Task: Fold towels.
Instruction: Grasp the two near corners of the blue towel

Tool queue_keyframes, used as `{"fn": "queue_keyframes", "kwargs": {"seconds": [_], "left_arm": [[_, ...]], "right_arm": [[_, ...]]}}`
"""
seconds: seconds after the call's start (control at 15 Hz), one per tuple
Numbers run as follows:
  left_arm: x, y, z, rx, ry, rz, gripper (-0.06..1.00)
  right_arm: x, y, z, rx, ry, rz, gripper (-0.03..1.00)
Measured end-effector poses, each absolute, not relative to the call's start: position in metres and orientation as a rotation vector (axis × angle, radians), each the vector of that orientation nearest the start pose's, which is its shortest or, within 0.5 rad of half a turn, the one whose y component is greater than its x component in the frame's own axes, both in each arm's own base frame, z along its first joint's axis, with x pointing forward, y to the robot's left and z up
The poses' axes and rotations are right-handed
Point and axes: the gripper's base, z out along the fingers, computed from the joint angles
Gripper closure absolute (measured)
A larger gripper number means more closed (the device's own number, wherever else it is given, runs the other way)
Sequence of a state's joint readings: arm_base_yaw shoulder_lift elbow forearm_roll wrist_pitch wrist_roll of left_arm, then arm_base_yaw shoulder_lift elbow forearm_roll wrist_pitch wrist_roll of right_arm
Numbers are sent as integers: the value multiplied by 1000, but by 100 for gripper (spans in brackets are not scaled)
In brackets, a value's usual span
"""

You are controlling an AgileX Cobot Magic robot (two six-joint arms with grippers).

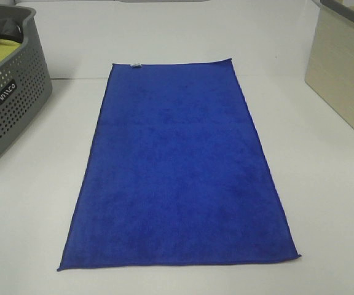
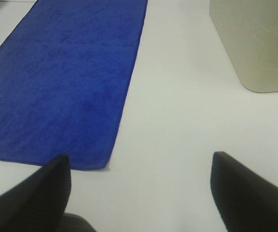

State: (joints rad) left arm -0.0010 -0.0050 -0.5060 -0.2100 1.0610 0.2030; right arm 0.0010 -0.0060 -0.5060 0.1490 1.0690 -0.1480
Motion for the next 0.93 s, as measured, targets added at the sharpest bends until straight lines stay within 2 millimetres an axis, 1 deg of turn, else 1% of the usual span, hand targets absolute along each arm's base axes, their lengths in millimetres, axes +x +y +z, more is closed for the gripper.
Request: {"fn": "queue_keyframes", "kwargs": {"seconds": [0.93], "left_arm": [[-7,-17,280,216,2006,-123,39]], "right_arm": [[-7,12,279,-160,2026,86,21]]}}
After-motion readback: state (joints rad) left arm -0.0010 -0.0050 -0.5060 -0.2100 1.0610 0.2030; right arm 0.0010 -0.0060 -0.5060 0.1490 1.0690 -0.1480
